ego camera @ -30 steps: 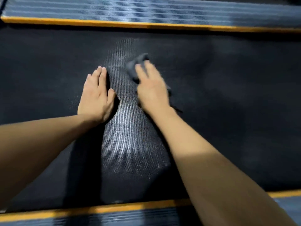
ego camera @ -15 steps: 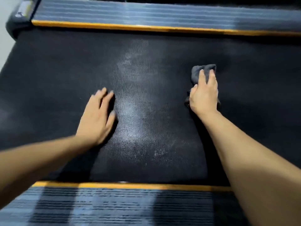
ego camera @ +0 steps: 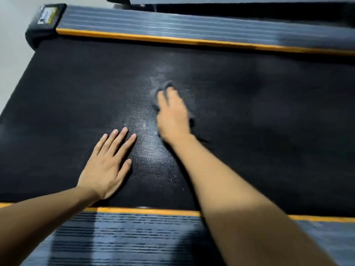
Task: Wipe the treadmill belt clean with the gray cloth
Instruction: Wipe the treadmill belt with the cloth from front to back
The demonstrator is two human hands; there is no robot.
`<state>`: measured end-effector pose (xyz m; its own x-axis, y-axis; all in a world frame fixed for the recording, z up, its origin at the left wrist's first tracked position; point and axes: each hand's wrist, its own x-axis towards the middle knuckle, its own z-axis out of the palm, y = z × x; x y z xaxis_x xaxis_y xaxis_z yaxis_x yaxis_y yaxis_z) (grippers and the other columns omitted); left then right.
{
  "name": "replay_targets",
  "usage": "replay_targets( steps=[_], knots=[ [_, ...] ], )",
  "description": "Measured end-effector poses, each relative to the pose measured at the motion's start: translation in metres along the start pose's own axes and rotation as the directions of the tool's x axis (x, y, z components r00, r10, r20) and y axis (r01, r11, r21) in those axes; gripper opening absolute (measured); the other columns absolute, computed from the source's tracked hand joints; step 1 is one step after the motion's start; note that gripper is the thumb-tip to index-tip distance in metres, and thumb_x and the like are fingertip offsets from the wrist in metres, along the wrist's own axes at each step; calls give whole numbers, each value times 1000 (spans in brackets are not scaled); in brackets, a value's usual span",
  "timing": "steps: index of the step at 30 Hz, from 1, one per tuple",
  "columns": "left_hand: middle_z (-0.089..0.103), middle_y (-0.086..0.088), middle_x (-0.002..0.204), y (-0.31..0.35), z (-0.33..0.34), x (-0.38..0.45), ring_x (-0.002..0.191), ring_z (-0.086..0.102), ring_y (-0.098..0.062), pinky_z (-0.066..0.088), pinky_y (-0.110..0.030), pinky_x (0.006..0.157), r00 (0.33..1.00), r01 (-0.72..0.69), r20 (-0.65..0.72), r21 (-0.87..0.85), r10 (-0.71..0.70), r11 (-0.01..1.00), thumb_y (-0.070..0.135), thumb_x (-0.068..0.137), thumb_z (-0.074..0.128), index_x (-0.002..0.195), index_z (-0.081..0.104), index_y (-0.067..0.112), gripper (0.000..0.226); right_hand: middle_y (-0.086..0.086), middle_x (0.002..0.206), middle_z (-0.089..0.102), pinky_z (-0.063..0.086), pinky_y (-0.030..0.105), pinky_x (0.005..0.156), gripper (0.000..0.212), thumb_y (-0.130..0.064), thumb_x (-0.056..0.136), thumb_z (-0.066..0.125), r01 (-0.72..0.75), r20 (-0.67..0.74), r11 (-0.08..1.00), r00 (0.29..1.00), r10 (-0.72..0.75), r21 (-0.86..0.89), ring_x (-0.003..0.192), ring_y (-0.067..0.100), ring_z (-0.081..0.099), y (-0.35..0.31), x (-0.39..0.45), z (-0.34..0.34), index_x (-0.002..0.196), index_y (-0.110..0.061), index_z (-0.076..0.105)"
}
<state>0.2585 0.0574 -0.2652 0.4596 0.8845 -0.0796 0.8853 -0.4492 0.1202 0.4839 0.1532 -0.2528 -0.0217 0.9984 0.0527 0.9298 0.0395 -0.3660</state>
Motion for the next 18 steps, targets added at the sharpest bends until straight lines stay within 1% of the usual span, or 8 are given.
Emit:
replay_targets(
  steps=[2,3,5,7,9,11,14,18],
  knots=[
    [15,-4,170,0,0,1,158,9,-22,10,-47,127,1000,-4,-1,2,4,1000,43,102,26,162,17,27,63,17,164,8,11,40,123,73,-16,93,55,83,106,997,991,-82,2,151,30,9,-31,-5,6,156,-10,18],
    [16,-4,170,0,0,0,158,10,-22,9,-46,128,1000,-1,-5,6,1,1000,44,102,25,162,17,27,63,14,165,3,7,38,124,73,-17,95,53,115,146,993,983,-112,-10,152,28,5,-27,-6,6,157,-13,14],
    [18,-4,170,-2,1,2,157,14,-23,8,-44,128,1000,3,-22,3,-3,1000,44,102,26,162,20,27,63,17,164,10,13,39,123,69,-16,93,49,145,121,989,983,-140,-36,151,32,13,6,-7,-2,156,-12,22],
    [19,-4,169,-1,2,0,157,15,-24,8,-44,128,1000,8,-27,-5,-8,1000,44,102,26,161,22,26,63,22,161,19,23,39,119,67,-19,88,47,-10,36,998,999,13,-65,146,38,25,64,-17,-17,152,-11,32],
    [19,-5,169,1,3,-2,157,14,-24,10,-45,128,999,26,-32,-4,-26,1000,44,102,25,162,22,26,62,21,161,17,22,38,118,67,-20,90,51,-177,-11,977,984,177,-123,145,39,23,128,-36,-43,153,-11,30],
    [19,-6,169,2,2,-2,157,14,-25,11,-47,128,1000,11,-29,5,-11,1000,44,102,24,162,22,25,63,16,163,13,20,41,119,64,-21,96,49,-292,-44,953,956,289,-84,148,36,17,176,-60,-69,155,-15,25],
    [19,-6,169,2,-2,-1,157,14,-25,11,-47,128,1000,18,-9,7,-18,1000,44,102,23,162,20,25,63,14,164,8,21,38,119,55,-23,104,39,-307,-76,949,950,301,-73,150,29,14,190,-82,-89,156,-18,22],
    [19,-6,169,4,-1,1,157,14,-26,10,-46,128,1000,22,-1,10,-22,1000,44,101,23,162,20,25,63,14,164,10,18,38,120,53,-22,104,37,-335,-142,938,936,321,-92,150,31,15,184,-78,-79,155,-17,27]
  ],
)
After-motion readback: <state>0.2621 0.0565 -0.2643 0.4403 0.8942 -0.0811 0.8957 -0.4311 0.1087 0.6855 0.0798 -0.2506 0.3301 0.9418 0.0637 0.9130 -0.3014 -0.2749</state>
